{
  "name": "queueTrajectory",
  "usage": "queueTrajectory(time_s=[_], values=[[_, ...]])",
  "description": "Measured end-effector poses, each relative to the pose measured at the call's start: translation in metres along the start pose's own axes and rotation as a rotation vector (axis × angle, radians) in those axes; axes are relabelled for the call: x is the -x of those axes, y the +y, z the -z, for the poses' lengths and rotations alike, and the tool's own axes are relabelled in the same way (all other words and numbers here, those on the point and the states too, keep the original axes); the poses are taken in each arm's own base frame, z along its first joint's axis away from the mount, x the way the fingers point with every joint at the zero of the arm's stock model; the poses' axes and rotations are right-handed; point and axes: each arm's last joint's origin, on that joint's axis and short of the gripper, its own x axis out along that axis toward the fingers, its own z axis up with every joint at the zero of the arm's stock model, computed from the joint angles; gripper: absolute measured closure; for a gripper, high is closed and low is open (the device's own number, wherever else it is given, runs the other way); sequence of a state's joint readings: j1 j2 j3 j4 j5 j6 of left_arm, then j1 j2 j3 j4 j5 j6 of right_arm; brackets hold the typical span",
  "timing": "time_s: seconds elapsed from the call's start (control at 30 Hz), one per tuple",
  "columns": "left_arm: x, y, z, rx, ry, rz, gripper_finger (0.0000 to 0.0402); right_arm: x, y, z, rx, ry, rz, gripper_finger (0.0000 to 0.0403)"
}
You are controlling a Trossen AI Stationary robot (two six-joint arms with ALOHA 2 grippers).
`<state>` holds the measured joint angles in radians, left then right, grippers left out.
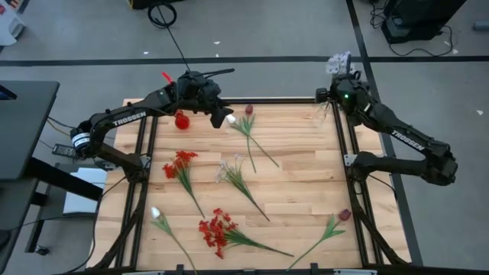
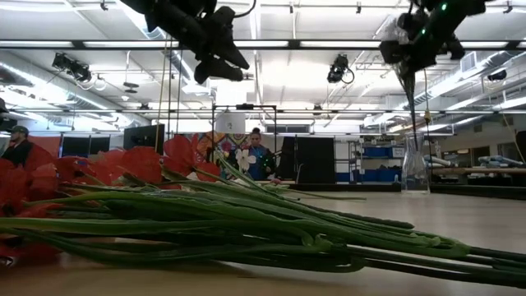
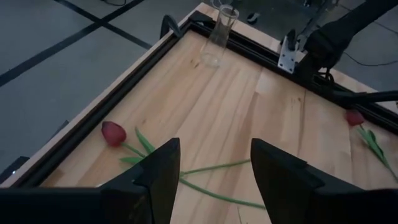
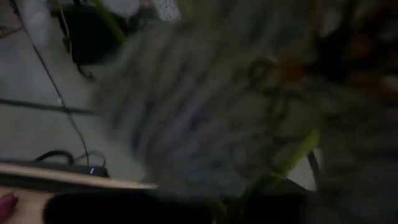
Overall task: Sort flowers into vase by color
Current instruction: Put the right white flowers into the transparent vase, then put the white flowers into the transparent vase
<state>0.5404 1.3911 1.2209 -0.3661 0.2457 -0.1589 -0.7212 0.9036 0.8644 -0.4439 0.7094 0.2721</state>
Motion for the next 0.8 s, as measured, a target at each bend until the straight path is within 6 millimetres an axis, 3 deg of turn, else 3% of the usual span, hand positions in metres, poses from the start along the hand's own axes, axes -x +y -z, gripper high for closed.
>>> queueTrajectory(time_s=[0.2, 0.4, 0.8], values=[[0.0, 0.001, 0.007, 0.078, 0.067, -0.026, 0.0201, -0.022, -0.002, 0.019, -0.09, 0.14, -0.054, 0.0292], [0.001, 0.002, 0.016, 0.103, 0.16, -0.044, 0.0201, -0.029, -0.005, 0.023, -0.135, 0.217, -0.098, 0.0247], [0.004, 0.004, 0.029, 0.176, 0.293, -0.096, 0.0201, -0.015, -0.012, 0.018, -0.197, 0.562, -0.094, 0.0231]])
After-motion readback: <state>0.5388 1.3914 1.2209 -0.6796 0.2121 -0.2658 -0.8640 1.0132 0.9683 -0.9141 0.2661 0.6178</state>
